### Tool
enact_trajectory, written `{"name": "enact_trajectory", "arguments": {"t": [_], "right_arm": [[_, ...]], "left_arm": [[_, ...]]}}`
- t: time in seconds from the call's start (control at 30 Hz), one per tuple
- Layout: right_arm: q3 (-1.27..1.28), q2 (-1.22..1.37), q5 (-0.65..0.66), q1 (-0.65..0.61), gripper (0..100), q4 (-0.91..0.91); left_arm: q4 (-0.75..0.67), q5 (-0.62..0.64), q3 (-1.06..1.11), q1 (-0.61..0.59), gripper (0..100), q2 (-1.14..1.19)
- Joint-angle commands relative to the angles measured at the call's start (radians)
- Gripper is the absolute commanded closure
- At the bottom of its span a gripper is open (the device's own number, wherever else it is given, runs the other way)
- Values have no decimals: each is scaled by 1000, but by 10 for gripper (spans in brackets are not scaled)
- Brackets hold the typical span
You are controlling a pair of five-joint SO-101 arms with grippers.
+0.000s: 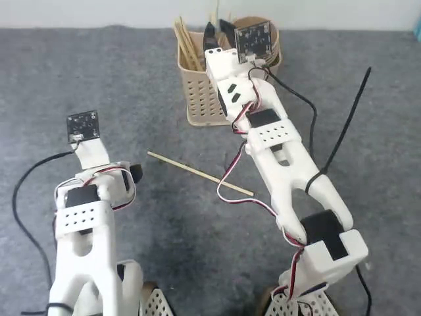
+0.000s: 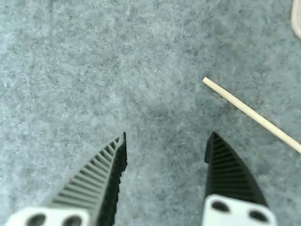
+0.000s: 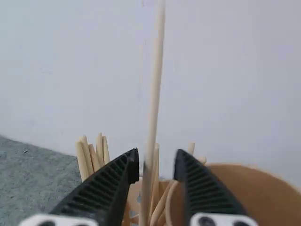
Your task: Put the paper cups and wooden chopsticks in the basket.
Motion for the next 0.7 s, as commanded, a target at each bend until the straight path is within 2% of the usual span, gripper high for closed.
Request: {"name": "enact_trajectory", "arguments": {"t": [0.0,0.13,0.27,0.4,0.67], "right_arm": [[-103,-30,17,7,719,127],[-103,-156,15,5,772,355],[-57,-364,15,-19,881,641],[71,-595,-18,-62,993,808],[339,-918,5,-196,965,1056]], "left_arm": [[-23,8,-47,-3,739,-2],[-23,8,-47,-3,739,-2],[-23,8,-47,-3,739,-2],[-23,8,-47,-3,739,-2],[-23,8,-47,-3,739,-2]]}}
